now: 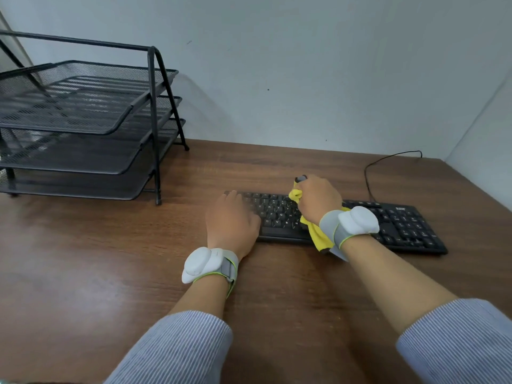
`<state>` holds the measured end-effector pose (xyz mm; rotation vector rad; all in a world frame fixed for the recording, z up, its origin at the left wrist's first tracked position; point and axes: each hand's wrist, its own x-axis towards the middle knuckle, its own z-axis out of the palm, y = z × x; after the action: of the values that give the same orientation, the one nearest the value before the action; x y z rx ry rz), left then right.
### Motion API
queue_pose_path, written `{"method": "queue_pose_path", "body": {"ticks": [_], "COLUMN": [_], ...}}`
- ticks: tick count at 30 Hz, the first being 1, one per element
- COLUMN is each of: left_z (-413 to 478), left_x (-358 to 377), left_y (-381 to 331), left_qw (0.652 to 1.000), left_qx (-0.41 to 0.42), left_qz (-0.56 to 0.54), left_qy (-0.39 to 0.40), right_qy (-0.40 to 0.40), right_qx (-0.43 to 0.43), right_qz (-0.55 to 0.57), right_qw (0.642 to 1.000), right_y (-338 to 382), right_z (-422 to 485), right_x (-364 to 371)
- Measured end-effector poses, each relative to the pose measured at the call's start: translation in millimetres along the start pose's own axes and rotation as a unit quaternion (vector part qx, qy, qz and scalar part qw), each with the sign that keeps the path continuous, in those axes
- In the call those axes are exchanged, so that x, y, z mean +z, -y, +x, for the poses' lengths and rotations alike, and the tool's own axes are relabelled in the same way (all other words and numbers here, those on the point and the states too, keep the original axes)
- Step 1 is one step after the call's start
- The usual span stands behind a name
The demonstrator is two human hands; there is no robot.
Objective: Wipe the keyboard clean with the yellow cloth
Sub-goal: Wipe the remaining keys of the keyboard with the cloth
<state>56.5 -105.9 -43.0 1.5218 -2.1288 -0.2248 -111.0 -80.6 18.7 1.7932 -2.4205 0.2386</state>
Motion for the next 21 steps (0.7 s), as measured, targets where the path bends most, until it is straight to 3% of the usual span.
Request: {"method": "queue_pose_path", "body": {"ticks": [3, 11, 17, 21], "left_z": [1, 0, 0, 1], "left_x": [-1, -1, 1, 2], "left_y": [0, 1, 1, 2], "left_qw": [1.000, 1.000, 1.000, 1.000], "left_qx": [0.000, 0.005, 0.002, 0.004], "left_qz": [-0.008, 0.006, 0.000, 0.005], "left_qy": [0.004, 0.002, -0.006, -0.010], "right_qy": [-0.021, -0.011, -0.003, 0.001], "right_qx": [0.033, -0.188, -0.138, -0.227], "right_qz": [0.009, 0.062, 0.021, -0.043], "right_qw": [0.999, 0.980, 0.990, 0.973], "right_y": [-1, 45, 19, 29], "right_z": [-11, -35, -37, -39], "right_x": [0, 4, -5, -6]}}
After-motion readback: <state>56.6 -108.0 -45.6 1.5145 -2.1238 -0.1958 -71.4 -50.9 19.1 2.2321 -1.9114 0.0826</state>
